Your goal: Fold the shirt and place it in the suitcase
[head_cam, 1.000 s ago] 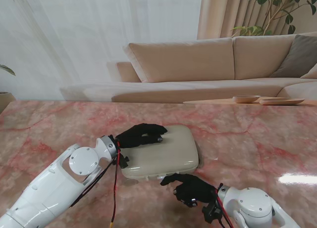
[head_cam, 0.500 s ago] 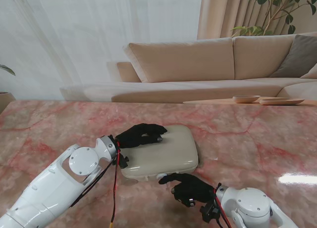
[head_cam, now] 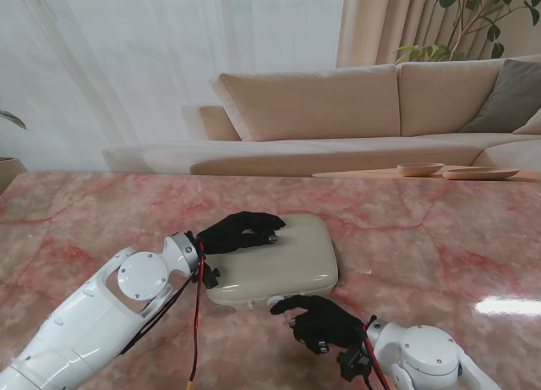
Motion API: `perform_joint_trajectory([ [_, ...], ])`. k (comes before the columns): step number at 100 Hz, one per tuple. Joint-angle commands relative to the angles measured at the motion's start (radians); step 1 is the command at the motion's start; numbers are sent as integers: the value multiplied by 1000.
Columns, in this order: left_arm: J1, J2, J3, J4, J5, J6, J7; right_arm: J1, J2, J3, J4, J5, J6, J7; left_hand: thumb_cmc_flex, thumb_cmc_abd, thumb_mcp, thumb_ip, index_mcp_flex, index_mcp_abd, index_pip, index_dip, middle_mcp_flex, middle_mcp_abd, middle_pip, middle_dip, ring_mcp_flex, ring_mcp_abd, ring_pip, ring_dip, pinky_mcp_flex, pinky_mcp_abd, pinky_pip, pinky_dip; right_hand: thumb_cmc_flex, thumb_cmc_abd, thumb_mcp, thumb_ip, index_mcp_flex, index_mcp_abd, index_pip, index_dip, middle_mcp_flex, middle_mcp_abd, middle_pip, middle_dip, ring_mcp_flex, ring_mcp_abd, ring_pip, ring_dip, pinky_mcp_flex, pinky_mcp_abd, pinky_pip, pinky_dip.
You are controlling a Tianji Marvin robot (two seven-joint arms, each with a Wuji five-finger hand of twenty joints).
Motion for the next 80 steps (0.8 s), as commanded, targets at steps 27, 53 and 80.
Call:
perform_joint_trajectory([
  [27, 42, 10, 20, 55, 18, 31, -20, -21, -5, 25, -29, 19, -17, 17, 7, 49, -35, 21, -19, -39, 0, 3, -1, 37, 8, -7, 29, 226, 17, -7, 81, 311, 26, -26, -31, -4, -25, -7, -101, -79, -87, -11, -9, 34, -7, -21, 31, 60, -23, -30, -1, -20, 125, 6],
  [53, 60, 10, -17, 16, 38, 52, -3, -40, -7, 73, -77, -6, -46, -10, 6, 48, -35, 21, -17, -40, 0, 3, -2, 38, 6, -8, 27, 225, 15, -8, 81, 314, 25, -27, -44, -19, -51, -23, -68, -86, -98, 7, -69, 59, -57, -33, 28, 110, -187, -107, -106, 10, 50, 10],
  [80, 118, 11, -95, -83, 72, 106, 31, -53, -18, 138, -153, -94, -67, -114, 0, 48, -36, 20, -13, -43, 0, 4, 1, 37, 4, -9, 27, 225, 12, -10, 80, 314, 25, -27, -75, -14, -86, -44, -42, -87, -131, 39, -155, 87, -186, -99, -112, 172, -393, -153, -288, 77, -107, 33],
])
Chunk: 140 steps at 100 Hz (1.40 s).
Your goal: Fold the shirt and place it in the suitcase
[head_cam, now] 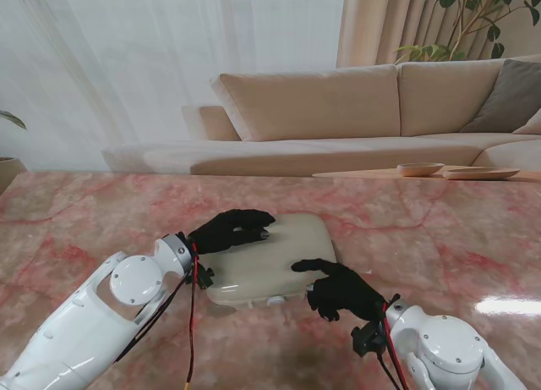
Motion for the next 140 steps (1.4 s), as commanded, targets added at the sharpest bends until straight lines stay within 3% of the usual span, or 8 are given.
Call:
perform_joint_trajectory([
  [1, 41, 14, -9, -1, 18, 26, 7, -3, -4, 19, -20, -11, -5, -2, 0, 48, -36, 20, -13, -43, 0, 4, 1, 27, 4, -9, 25, 196, 11, -10, 65, 280, 27, -26, -43, -12, -15, -37, 11, -39, -17, 15, -19, 6, -25, -26, -8, 60, -32, -17, -39, -10, -20, 23],
  [41, 191, 12, -178, -203, 130, 140, 93, 33, -28, 70, -89, -172, -6, -170, -10, 49, -37, 19, -2, -50, -7, 2, 5, 31, -8, -14, 26, 201, 2, -16, 64, 287, 21, -28, -70, 40, -130, 17, 44, -36, -73, 73, -159, 16, -191, -161, -206, 63, -309, -84, -228, 23, -239, 37],
  [47, 218, 10, -203, -230, 151, 155, 113, 44, -30, 69, -88, -206, -6, -189, -12, 48, -38, 19, 3, -48, -8, 2, 7, 32, -11, -14, 26, 202, 0, -17, 64, 288, 20, -29, -78, 43, -152, 2, 58, -39, -81, 96, -195, 19, -236, -199, -249, 50, -406, -111, 189, -103, -232, 5],
  [49, 228, 9, -211, -239, 158, 160, 119, 48, -30, 69, -88, -218, -7, -195, -12, 48, -38, 19, 4, -49, -9, 1, 7, 31, -12, -15, 27, 202, -1, -17, 63, 290, 19, -29, -81, 46, -160, -4, 61, -39, -83, 101, -209, 19, -250, -211, -270, 44, -444, -120, 67, -27, -409, 32],
  [54, 251, 7, -232, -259, 174, 172, 134, 56, -31, 68, -84, -255, -10, -209, -15, 47, -39, 19, 5, -49, -11, 1, 9, 34, -13, -15, 24, 203, -3, -18, 63, 292, 17, -30, -93, 48, -179, -18, 69, -43, -82, 105, -240, 15, -288, -234, -309, 28, -522, -148, 111, -82, -404, 156],
  [61, 283, 6, -260, -283, 192, 183, 148, 67, -31, 67, -76, -311, -15, -228, -22, 48, -40, 18, 6, -51, -15, 0, 3, 35, -21, -18, 20, 206, -8, -21, 58, 293, 11, -33, -105, 44, -191, -34, 101, -57, -67, 115, -286, 9, -344, -271, -362, 5, -640, -193, -293, 14, -590, 142],
  [80, 359, 4, -333, -324, 217, 185, 172, 88, -31, 74, -45, -344, -31, -237, -103, 70, -49, 11, 5, -56, -42, -3, -33, 47, -68, -42, -37, 213, -66, -58, 22, 291, -63, -70, -129, 31, -198, -59, 117, -99, -52, 130, -436, -22, -485, -369, -570, -56, -885, -302, -525, -75, -681, -9],
  [140, 449, -32, -360, -297, 189, 202, 327, 114, -38, 41, 56, -525, -85, -341, -336, 134, -55, 8, -61, -72, -147, -14, -143, 30, -198, -153, -265, 169, -224, -245, -87, 234, -416, -341, -263, 43, -292, -107, 84, -107, -67, 128, -541, -63, -581, -492, -754, -166, -1074, -460, -628, -125, -1071, -63],
])
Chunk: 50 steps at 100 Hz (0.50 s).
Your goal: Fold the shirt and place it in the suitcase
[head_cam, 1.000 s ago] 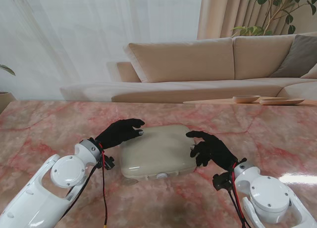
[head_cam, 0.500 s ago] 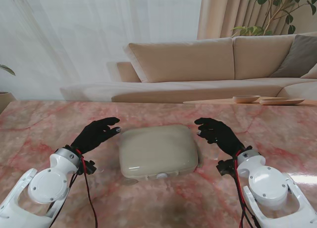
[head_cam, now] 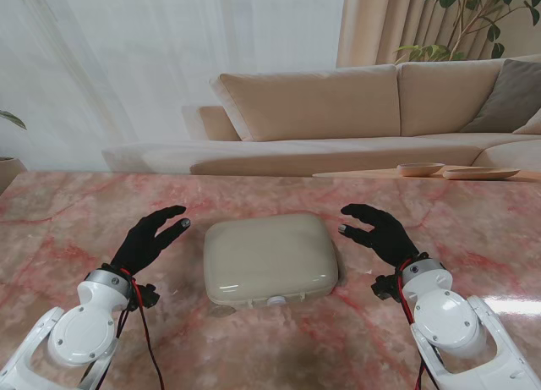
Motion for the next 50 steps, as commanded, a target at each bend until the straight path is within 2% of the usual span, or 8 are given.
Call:
perform_joint_trajectory([
  [1, 14, -7, 10, 16, -7, 0, 10, -5, -7, -3, 19, 10, 3, 9, -49, 51, -44, 1, -50, -50, -28, -15, -29, -20, -24, -16, -47, -33, -24, -22, -11, -35, -39, -19, -41, 4, -21, -57, -20, -34, -11, 9, -27, -37, -20, -23, -34, -47, -19, -29, -1, -33, -41, -13],
  [44, 23, -11, 22, 26, -25, 4, 22, -2, -19, -14, 55, 24, 13, -33, -58, 41, -40, 3, -62, -52, -36, -23, -31, -23, -30, -24, -63, -41, -33, -33, -10, -32, -108, -25, -34, 29, -57, -54, -53, -21, -26, 11, -63, -39, -35, -34, -81, -71, -42, -51, 12, -44, -150, 36],
  [45, 23, -11, 22, 26, -26, 3, 22, -2, -19, -15, 56, 25, 12, -33, -58, 41, -40, 3, -61, -52, -35, -23, -30, -23, -30, -24, -63, -41, -33, -33, -10, -31, -109, -24, -30, 31, -66, -51, -53, -20, -27, 13, -62, -40, -34, -34, -81, -71, -40, -54, 22, -44, -190, 89],
  [46, 24, -11, 22, 26, -26, 3, 21, -2, -19, -15, 56, 25, 12, -33, -58, 41, -40, 3, -61, -53, -35, -23, -30, -24, -30, -24, -63, -41, -33, -33, -9, -31, -109, -24, -28, 32, -70, -49, -53, -20, -28, 14, -63, -40, -34, -34, -81, -71, -40, -55, 28, -44, -210, 117],
  [50, 27, -11, 22, 25, -27, 2, 22, -2, -19, -16, 58, 27, 11, -33, -58, 41, -40, 3, -61, -54, -35, -23, -29, -24, -29, -24, -63, -43, -33, -33, -9, -30, -111, -22, -26, 34, -74, -48, -54, -19, -30, 15, -62, -41, -33, -34, -81, -72, -39, -56, 36, -44, -228, 143],
])
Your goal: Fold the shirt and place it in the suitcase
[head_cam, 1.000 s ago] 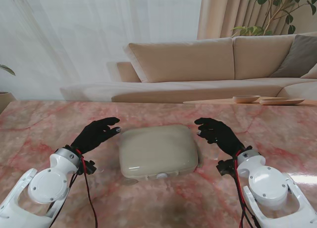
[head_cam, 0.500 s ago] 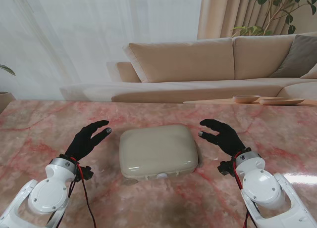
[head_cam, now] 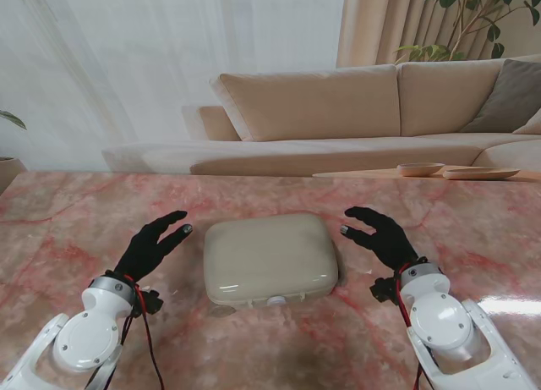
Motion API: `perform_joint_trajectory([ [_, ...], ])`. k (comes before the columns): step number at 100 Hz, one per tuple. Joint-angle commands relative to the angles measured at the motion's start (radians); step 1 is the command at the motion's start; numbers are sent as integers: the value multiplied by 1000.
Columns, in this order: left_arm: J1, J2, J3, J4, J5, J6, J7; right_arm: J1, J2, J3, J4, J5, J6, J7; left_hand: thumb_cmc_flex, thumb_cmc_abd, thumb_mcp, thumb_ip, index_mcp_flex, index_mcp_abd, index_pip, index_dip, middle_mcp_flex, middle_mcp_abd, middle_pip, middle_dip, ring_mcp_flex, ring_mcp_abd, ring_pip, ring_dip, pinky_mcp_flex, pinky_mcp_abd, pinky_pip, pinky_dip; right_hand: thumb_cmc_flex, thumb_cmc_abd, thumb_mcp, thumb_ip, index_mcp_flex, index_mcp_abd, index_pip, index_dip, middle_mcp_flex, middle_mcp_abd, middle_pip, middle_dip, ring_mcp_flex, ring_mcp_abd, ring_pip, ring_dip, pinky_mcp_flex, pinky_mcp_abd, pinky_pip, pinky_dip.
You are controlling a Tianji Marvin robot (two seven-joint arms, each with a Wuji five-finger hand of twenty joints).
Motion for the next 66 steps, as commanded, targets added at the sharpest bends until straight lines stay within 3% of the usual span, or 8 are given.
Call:
perform_joint_trajectory([
  [1, 15, -4, 4, 6, -1, -1, 2, -9, -5, -3, 11, 9, 4, 12, -58, 41, -40, 3, -22, -45, -14, -11, -24, -23, -20, -10, -39, -40, -25, -20, -9, -30, -37, 1, -26, 13, -26, -28, -28, -19, -16, 15, -22, -30, -11, -21, -34, -36, -13, -21, 12, -29, -48, 60],
  [66, 20, -6, 8, 6, -28, 10, -2, -9, -5, -11, 6, 18, 33, 19, -49, 36, -39, 3, -23, -43, -14, -13, -13, -23, -17, -4, -26, -36, -20, -20, -2, -26, -23, 34, -33, -3, -11, -28, -15, -26, -7, 13, -6, -26, 17, -18, -19, -28, -1, -21, 38, -9, -48, 83],
])
